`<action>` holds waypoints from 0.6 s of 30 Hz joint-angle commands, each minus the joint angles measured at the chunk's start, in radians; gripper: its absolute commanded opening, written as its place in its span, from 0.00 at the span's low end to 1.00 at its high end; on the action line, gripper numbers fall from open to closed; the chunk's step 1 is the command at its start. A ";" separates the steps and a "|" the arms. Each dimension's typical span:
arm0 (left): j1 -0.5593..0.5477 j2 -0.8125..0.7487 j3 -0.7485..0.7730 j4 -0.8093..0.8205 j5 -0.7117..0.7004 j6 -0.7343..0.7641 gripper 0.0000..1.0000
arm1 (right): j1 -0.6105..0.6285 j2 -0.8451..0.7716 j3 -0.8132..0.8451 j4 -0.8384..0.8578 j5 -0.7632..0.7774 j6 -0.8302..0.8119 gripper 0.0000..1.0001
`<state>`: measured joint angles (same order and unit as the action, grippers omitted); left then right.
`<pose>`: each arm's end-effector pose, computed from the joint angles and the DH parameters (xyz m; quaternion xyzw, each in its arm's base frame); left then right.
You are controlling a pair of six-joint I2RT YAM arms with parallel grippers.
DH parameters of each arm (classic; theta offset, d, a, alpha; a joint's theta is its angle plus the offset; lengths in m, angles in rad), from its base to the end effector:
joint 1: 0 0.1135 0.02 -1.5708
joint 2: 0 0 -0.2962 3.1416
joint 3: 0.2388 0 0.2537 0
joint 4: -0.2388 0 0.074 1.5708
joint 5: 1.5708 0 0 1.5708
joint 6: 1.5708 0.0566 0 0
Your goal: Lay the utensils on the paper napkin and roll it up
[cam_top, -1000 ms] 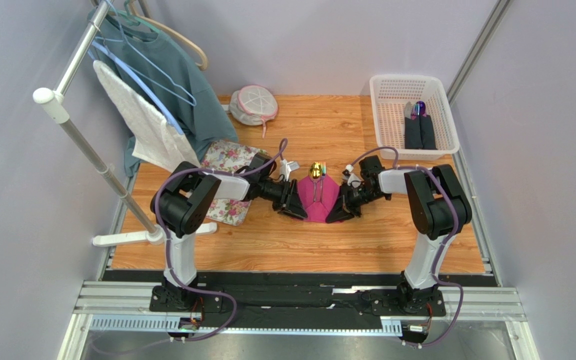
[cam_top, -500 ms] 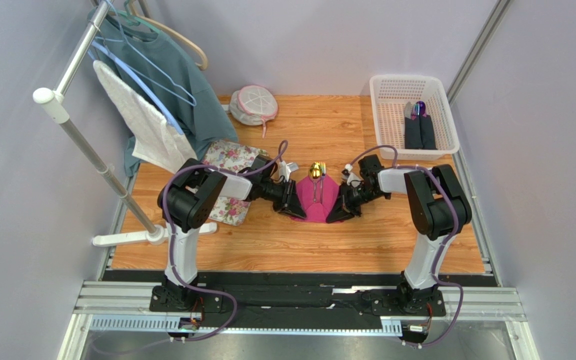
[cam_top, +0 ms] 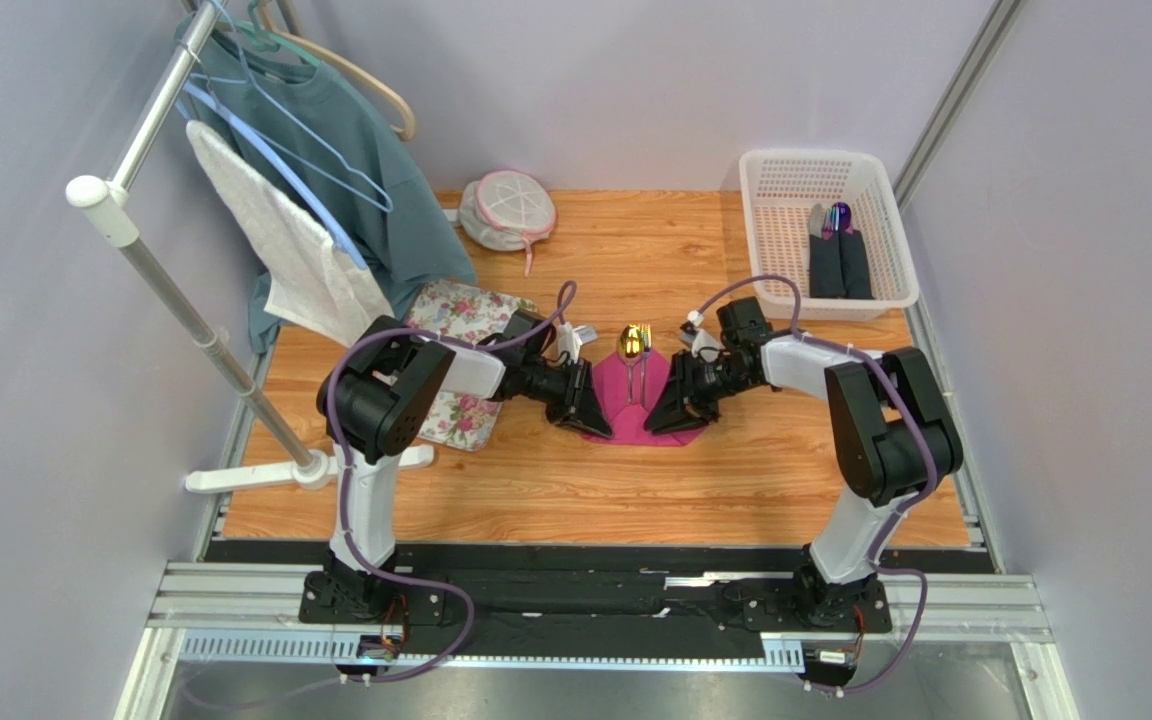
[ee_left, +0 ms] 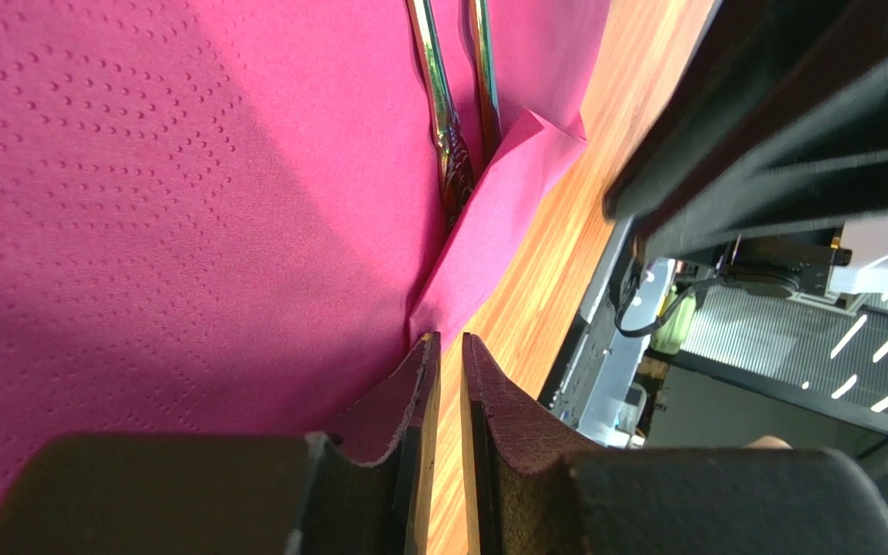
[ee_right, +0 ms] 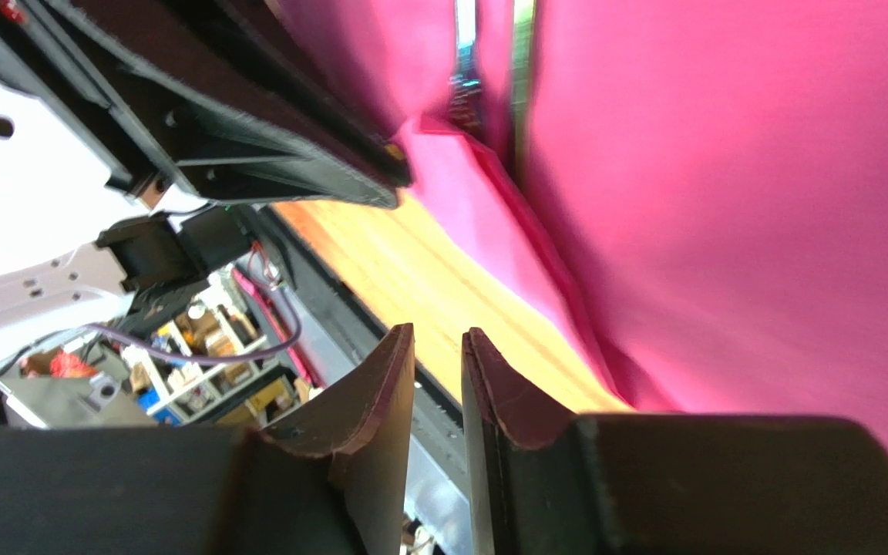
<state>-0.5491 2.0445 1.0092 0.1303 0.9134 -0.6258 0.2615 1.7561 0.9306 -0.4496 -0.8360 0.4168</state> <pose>0.3175 -0.2468 0.1103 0.1115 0.8531 -0.5095 0.0131 0.2968 0.1229 0.1571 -0.0105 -0.9058 -0.4234 0.0066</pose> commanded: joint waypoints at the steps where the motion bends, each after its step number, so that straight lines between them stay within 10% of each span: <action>1: 0.002 0.029 0.011 -0.040 -0.056 0.043 0.21 | 0.041 0.035 0.011 0.068 -0.057 0.050 0.24; 18: 0.009 0.031 0.000 -0.035 -0.054 0.041 0.20 | -0.008 0.152 -0.030 0.089 -0.058 -0.009 0.19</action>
<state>-0.5476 2.0468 1.0111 0.1280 0.9150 -0.6243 0.2874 1.9018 0.9249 -0.3817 -0.8913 0.4423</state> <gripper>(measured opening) 0.205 0.196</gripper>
